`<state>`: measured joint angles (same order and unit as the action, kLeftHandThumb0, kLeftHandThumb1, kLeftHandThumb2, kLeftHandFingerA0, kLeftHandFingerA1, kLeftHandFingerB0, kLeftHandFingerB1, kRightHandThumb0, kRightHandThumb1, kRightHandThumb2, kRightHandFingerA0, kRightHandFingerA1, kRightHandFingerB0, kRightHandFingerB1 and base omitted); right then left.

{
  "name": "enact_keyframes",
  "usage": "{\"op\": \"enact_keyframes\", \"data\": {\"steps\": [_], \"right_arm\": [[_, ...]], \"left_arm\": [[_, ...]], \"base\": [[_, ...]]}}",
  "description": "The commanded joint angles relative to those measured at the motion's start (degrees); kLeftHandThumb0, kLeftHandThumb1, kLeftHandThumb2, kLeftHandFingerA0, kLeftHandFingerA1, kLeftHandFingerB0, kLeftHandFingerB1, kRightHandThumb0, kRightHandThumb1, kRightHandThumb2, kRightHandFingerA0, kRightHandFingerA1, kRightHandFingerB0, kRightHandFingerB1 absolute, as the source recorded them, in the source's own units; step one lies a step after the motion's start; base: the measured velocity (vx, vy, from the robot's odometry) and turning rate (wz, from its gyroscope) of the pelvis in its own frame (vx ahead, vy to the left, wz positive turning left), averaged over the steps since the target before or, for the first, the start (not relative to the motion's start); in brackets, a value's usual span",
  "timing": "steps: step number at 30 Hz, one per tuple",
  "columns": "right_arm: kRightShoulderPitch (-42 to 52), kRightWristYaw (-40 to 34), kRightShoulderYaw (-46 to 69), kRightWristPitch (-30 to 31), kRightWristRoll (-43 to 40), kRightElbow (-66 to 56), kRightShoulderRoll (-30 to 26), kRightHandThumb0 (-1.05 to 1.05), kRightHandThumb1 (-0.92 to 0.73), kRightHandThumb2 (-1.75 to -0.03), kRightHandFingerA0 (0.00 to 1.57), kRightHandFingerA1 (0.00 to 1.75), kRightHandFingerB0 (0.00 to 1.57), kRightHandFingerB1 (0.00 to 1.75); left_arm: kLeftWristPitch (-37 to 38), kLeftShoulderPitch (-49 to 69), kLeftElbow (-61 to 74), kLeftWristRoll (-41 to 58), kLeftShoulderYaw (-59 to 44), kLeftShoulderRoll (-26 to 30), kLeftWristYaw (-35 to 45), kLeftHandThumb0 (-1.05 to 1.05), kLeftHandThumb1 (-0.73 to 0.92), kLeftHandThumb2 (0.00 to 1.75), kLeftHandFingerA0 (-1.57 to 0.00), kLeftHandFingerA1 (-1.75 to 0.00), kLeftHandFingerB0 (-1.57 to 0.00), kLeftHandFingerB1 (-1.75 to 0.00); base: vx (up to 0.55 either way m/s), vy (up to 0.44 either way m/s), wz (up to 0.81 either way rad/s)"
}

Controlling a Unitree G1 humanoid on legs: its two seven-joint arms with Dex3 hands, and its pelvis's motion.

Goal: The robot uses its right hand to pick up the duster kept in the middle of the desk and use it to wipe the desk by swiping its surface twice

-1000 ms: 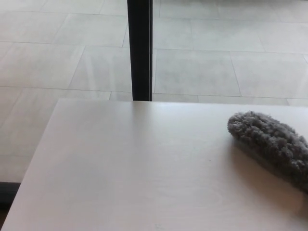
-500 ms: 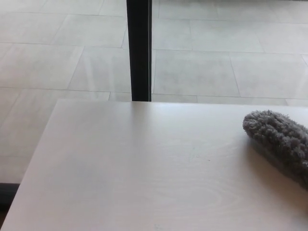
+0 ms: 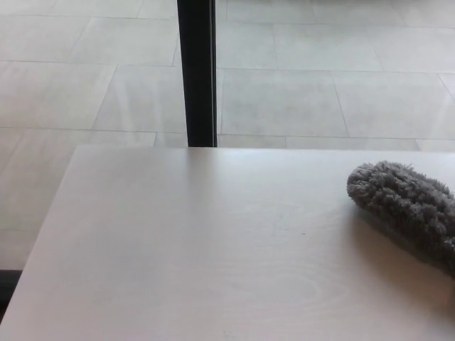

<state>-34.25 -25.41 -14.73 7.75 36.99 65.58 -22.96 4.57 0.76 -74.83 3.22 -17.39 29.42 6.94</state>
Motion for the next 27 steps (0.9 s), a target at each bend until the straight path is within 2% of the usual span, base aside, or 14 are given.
{"op": "enact_keyframes", "data": {"steps": [1,4,6,7,8,16,20,21,22,23,24,25,26,27], "right_arm": [[4.0,28.4,2.9,-9.4,-10.9,-16.8,-9.0,-1.05,-0.76,-0.64,0.00,0.00,0.00,0.00],[7.9,28.4,5.1,-10.9,-12.8,-25.0,-11.9,-1.05,-0.78,-0.64,0.00,0.00,0.00,0.00],[10.2,28.6,6.3,-8.3,-12.4,-31.1,-13.8,-1.05,-0.78,-0.64,0.00,0.00,0.00,0.00],[12.0,29.2,8.0,-8.7,-13.7,-33.9,-15.1,-1.04,-0.63,-1.04,0.00,0.13,0.00,0.00],[13.4,29.6,9.6,-8.7,-15.1,-36.2,-15.8,-1.04,-0.74,-0.64,0.00,0.00,0.00,0.00],[29.2,31.9,25.9,-11.8,-25.8,-49.7,-19.7,-1.03,-0.82,-0.65,0.00,0.00,0.00,0.00],[39.2,28.6,39.8,-15.4,-29.2,-53.3,-19.1,-1.03,-0.88,-0.66,0.00,0.00,0.00,0.00],[41.7,27.3,43.1,-14.3,-28.4,-54.6,-18.7,-1.05,-0.72,-1.15,0.00,0.29,0.00,0.20],[44.0,25.0,47.0,-14.7,-28.4,-54.1,-17.6,-1.05,-0.72,-1.16,0.00,0.28,0.00,0.21],[44.4,24.6,47.8,-14.7,-28.5,-54.0,-17.3,-1.05,-0.72,-1.16,0.00,0.28,0.00,0.21],[44.8,24.3,49.1,-14.7,-29.1,-53.5,-16.7,-1.03,-0.89,-0.67,0.00,0.00,0.00,0.00],[45.6,23.8,50.9,-14.8,-29.9,-52.8,-15.9,-1.03,-0.89,-0.67,0.00,0.00,0.00,0.00],[46.1,21.1,55.2,-14.2,-32.4,-50.4,-13.5,-1.05,-0.70,-1.13,0.00,0.26,0.00,0.22],[46.7,19.1,57.9,-14.1,-33.7,-48.6,-12.2,-1.05,-0.72,-1.15,0.00,0.28,0.00,0.18]], "left_arm": [[1.1,0.3,0.0,0.0,-0.1,1.9,0.7,-0.49,0.74,0.62,-0.68,-0.67,-0.57,-0.51],[1.1,0.2,0.1,-0.2,0.1,1.9,0.5,-0.50,0.74,0.62,-0.69,-0.65,-0.57,-0.50],[0.9,0.1,0.1,-0.1,0.0,2.0,0.7,-0.50,0.75,0.62,-0.68,-0.64,-0.54,-0.48],[1.2,0.1,0.2,0.0,-0.1,1.9,0.7,-0.49,0.76,0.62,-0.68,-0.62,-0.54,-0.49],[1.2,0.1,0.2,-0.1,0.0,1.9,0.4,-0.49,0.75,0.63,-0.70,-0.62,-0.54,-0.48],[1.1,2.1,0.3,0.7,-0.6,1.4,0.8,-0.49,0.75,0.63,-0.70,-0.64,-0.54,-0.50],[1.0,2.2,0.5,0.5,-0.3,1.5,1.4,-0.50,0.76,0.63,-0.65,-0.58,-0.52,-0.47],[0.7,2.2,0.6,0.8,-0.6,1.4,1.1,-0.50,0.75,0.62,-0.67,-0.60,-0.52,-0.48],[1.0,2.5,0.7,0.8,-0.6,1.4,1.2,-0.51,0.76,0.62,-0.67,-0.62,-0.53,-0.49],[1.2,2.6,0.8,0.7,-0.5,1.4,1.3,-0.51,0.76,0.62,-0.67,-0.62,-0.53,-0.49],[1.6,2.8,0.8,0.6,-0.4,1.5,1.5,-0.50,0.77,0.63,-0.64,-0.62,-0.50,-0.50],[2.2,3.1,0.9,0.4,-0.2,1.5,1.8,-0.50,0.77,0.63,-0.64,-0.62,-0.50,-0.50],[1.9,3.1,0.8,0.2,0.0,1.6,1.8,-0.50,0.77,0.63,-0.64,-0.58,-0.50,-0.48],[1.5,3.0,0.8,0.1,0.1,1.6,1.7,-0.51,0.76,0.63,-0.65,-0.58,-0.50,-0.48]], "base": [[0.00,0.000,0.00],[0.00,0.000,0.00],[0.00,0.000,0.00],[0.00,0.000,0.00],[0.00,0.000,0.00],[0.00,0.000,0.00],[0.00,0.000,0.00],[0.00,0.000,0.00],[0.00,0.000,0.00],[0.00,0.000,0.00],[0.00,0.000,0.00],[0.00,0.000,0.00],[0.00,0.000,0.00],[0.00,0.000,0.00]]}}
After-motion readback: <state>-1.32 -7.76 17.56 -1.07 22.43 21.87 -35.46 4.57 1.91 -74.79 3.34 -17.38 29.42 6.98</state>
